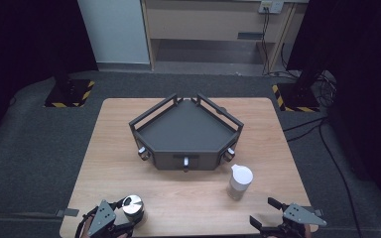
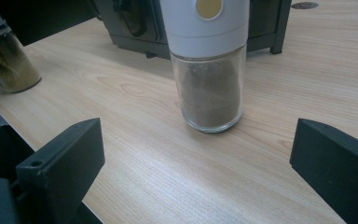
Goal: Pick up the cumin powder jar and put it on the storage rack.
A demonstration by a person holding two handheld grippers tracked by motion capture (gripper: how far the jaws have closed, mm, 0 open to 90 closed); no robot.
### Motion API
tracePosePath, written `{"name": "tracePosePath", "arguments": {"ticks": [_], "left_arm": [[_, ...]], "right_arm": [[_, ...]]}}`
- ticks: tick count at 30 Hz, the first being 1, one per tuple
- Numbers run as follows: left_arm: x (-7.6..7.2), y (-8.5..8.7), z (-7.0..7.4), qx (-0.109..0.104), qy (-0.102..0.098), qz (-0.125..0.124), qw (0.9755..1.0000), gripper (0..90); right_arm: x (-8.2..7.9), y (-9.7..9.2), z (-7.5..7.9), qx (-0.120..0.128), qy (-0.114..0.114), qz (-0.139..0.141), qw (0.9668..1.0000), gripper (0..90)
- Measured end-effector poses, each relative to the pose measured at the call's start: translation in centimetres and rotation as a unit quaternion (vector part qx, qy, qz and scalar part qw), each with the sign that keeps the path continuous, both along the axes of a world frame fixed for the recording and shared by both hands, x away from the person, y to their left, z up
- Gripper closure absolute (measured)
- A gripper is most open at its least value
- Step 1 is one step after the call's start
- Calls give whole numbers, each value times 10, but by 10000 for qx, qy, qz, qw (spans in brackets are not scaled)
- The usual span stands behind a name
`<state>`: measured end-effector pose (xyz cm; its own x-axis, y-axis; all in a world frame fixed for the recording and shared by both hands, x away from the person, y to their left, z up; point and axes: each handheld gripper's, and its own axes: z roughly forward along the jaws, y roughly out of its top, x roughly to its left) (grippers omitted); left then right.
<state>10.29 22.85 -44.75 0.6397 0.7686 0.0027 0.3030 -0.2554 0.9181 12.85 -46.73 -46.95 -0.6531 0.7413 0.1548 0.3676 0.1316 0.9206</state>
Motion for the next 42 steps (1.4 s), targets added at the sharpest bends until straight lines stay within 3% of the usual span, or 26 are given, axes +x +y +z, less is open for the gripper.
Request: {"name": "tracePosePath", "arguments": {"ticks": [3, 8, 16, 17, 24, 27, 31, 35, 42], "left_arm": [[1, -1, 7, -113, -38, 20, 9999, 304], [8, -7, 32, -105, -167, -71, 9998, 303], [30, -16, 76, -102, -372, -187, 9991, 303], [36, -18, 87, -75, -423, -230, 9988, 303], [52, -28, 116, 62, -556, -356, 9978, 303], [67, -32, 132, 34, -627, -395, 9972, 303], [78, -34, 140, 13, -674, -414, 9969, 303], [100, -38, 153, -10, -689, -406, 9968, 303], [122, -43, 161, -12, -792, -368, 9962, 303]], "right_arm": [[0, 1, 0, -19, 2, 33, 10000, 34], [-1, 3, 1, 2, -4, 92, 10000, 34], [0, 8, 1, 28, -11, 233, 9997, 34], [-1, 8, 1, 42, -19, 232, 9997, 34], [-1, 7, 2, 41, 6, 195, 9998, 35], [-2, 5, 2, 61, -8, 180, 9998, 35], [-2, 5, 2, 74, -8, 176, 9998, 35], [-1, 5, 3, 71, -3, 187, 9998, 34], [0, 9, 3, 38, 4, 232, 9997, 34]]}}
